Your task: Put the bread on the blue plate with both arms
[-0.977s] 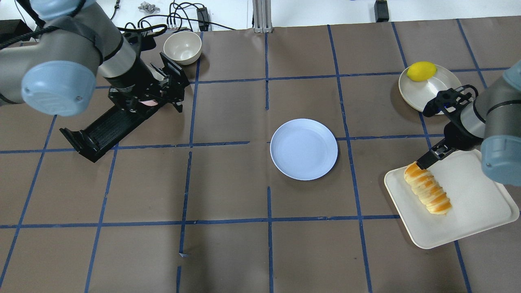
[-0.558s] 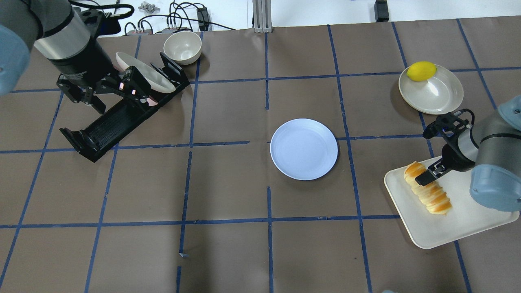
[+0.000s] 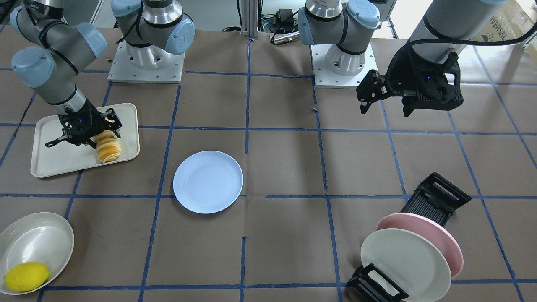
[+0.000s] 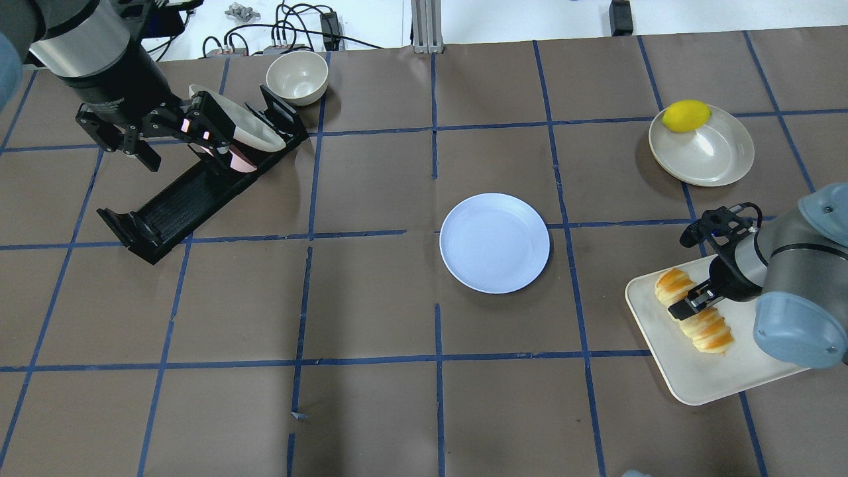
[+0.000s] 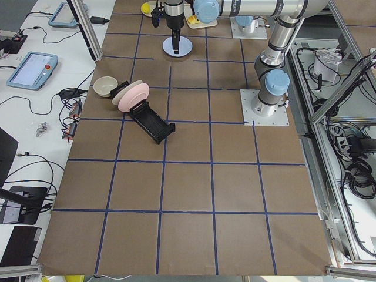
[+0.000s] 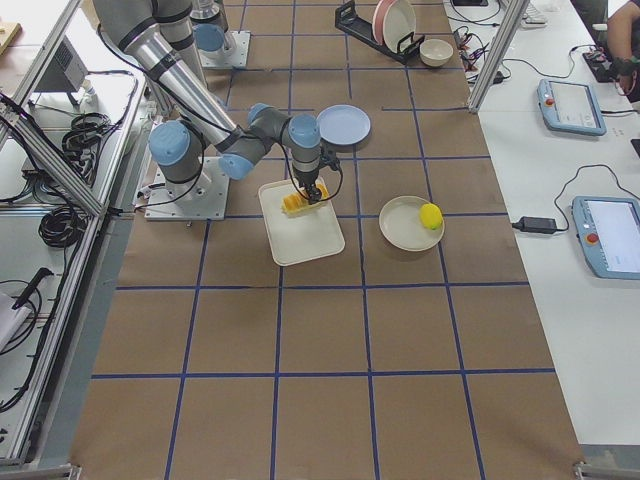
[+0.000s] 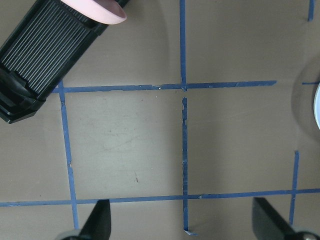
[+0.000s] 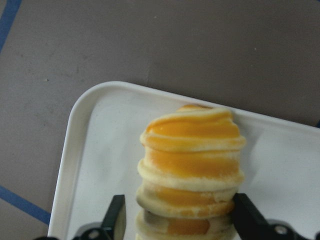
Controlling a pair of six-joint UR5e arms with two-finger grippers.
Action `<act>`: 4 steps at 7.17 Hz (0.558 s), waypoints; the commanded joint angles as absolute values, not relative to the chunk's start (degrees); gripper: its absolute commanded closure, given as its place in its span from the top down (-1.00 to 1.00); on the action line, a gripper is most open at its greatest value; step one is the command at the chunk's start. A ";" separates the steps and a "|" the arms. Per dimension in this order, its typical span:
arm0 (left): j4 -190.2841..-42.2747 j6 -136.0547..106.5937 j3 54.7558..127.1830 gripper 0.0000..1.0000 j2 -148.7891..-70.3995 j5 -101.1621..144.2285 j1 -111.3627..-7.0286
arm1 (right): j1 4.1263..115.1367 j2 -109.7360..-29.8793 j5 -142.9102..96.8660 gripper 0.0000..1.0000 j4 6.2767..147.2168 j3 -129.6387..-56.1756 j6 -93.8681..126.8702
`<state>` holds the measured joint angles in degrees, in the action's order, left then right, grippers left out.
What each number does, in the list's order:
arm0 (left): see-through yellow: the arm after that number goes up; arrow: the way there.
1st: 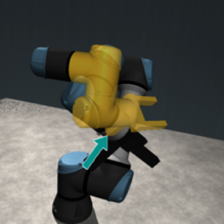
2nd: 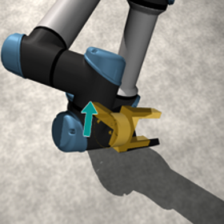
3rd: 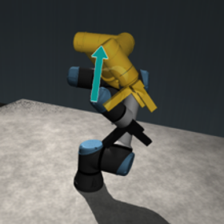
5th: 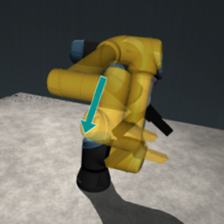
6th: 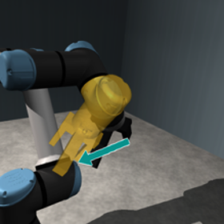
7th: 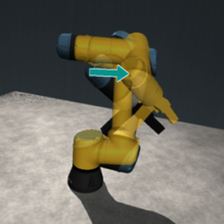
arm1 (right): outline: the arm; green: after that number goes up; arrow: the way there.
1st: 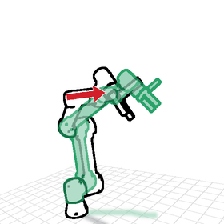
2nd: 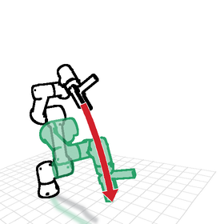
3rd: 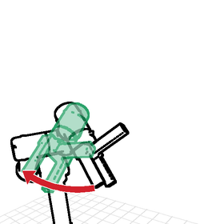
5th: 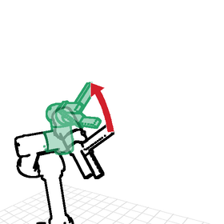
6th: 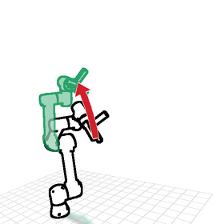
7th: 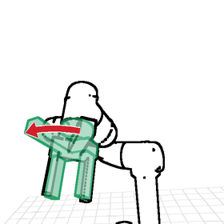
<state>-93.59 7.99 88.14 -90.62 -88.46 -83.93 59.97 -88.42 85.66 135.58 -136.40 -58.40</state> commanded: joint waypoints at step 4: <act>-93.52 8.79 87.10 0.99 -90.62 -88.41 -83.59 | 62.47 -93.57 88.59 -0.84 122.05 -131.60 -45.38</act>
<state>-93.49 8.71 87.28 -90.55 -88.17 -83.70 60.98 -90.68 88.05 128.53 -134.23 -49.94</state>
